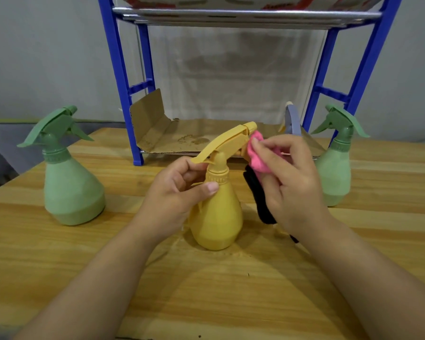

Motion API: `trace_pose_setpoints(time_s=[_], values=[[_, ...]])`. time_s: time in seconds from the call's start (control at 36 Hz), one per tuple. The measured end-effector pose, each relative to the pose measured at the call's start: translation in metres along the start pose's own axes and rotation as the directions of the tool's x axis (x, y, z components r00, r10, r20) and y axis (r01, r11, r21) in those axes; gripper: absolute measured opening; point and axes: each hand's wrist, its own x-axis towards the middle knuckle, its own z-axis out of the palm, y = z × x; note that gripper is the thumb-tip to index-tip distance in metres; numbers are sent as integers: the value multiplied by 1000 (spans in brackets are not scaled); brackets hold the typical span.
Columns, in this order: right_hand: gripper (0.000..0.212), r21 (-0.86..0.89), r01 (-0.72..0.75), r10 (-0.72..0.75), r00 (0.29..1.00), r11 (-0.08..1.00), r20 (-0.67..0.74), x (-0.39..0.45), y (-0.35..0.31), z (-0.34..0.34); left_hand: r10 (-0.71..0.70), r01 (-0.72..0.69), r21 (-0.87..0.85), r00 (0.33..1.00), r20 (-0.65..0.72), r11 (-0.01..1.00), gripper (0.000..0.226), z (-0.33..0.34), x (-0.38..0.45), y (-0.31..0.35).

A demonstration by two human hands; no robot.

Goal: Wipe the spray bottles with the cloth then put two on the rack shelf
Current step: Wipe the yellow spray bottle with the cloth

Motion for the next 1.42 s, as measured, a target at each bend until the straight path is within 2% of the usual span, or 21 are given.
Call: trace_pose_setpoints(time_s=[0.11, 0.19, 0.22, 0.28, 0.33, 0.44, 0.5, 0.56, 0.67, 0.78, 0.83, 0.92, 1.03, 1.19, 1.31, 1.42], values=[[32, 4, 61, -61, 995, 998, 83, -8, -3, -2, 23, -22, 12, 1000, -12, 1000, 35, 2, -1, 1], [46, 128, -91, 67, 980, 988, 185, -10, -9, 1, 54, -52, 60, 998, -40, 997, 36, 7, 1, 1], [49, 148, -100, 72, 980, 984, 185, -10, -8, 2, 59, -54, 76, 996, -70, 996, 38, 9, 2, 1], [39, 92, -81, 68, 988, 992, 136, -6, -8, 0, 71, -56, 105, 987, -141, 993, 40, 11, 4, 1], [34, 21, -4, 3, 999, 1000, 54, -7, -3, -1, 79, -56, 135, 982, -171, 989, 37, 12, 6, 1], [33, 67, 9, -18, 990, 998, 138, -16, 4, -1, 92, -69, 123, 978, -189, 990, 31, 9, 7, 0], [35, 93, -47, 27, 979, 995, 203, -20, 4, -1, 89, -63, 135, 976, -197, 989, 35, 8, 6, 1], [35, 124, -109, 83, 977, 986, 197, -20, 3, -2, 92, -63, 158, 978, -186, 985, 35, 9, 4, 1], [29, 132, -92, 63, 976, 987, 209, -22, 4, -5, 112, -71, 202, 973, -200, 977, 15, 9, 3, -1], [30, 79, 126, -131, 990, 989, 60, -20, 0, -15, 141, -78, 265, 963, -228, 961, 12, 5, 5, -3], [37, 56, 155, -155, 988, 986, -9, -15, 0, -17, 139, -82, 259, 967, -211, 962, 13, 5, 5, -3], [34, 87, 114, -109, 992, 990, -57, -6, 2, -13, 143, -99, 250, 976, -165, 963, 20, 6, 5, -3], [36, 160, 69, -73, 997, 985, 16, -6, 0, -11, 152, -114, 236, 976, -154, 965, 17, 4, 6, -4], [38, 150, 23, -38, 994, 988, 102, -16, 12, -18, 154, -117, 227, 976, -152, 967, 18, 4, 6, -5], [42, 167, -69, 56, 995, 983, 78, -12, 12, -18, 148, -117, 229, 981, -122, 966, 15, 4, 5, -6], [44, 266, -192, 164, 978, 945, 126, -12, 3, -15, 115, -90, 212, 987, -108, 973, 27, 3, 5, -6]])
